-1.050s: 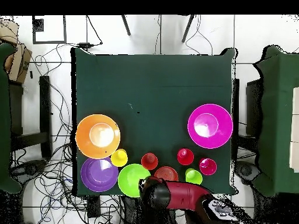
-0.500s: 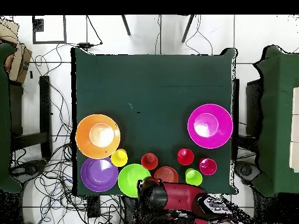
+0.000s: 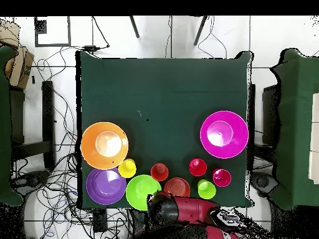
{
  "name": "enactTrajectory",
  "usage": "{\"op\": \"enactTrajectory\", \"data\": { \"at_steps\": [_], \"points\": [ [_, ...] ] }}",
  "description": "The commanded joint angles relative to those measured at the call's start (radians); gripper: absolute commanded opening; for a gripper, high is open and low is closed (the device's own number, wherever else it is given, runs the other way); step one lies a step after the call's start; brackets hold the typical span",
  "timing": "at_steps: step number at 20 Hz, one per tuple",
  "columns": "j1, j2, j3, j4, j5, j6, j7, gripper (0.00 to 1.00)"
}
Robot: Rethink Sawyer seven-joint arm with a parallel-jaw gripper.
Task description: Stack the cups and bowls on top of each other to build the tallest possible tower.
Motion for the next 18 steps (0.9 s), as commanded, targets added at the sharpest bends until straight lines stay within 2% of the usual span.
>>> {"op": "enactTrajectory", "data": {
  "at_steps": [1, 6, 9, 18],
  "points": [
    [0.025, 0.035, 0.047, -0.117, -0.015, -0.110, 0.133, 1.00],
    [0.036, 0.044, 0.039, -0.122, -0.015, -0.126, 0.133, 1.00],
    [0.066, 0.046, 0.011, -0.129, -0.012, -0.147, 0.140, 1.00],
    [0.051, 0.050, 0.025, -0.116, 0.002, -0.144, 0.140, 1.00]
  ]
}}
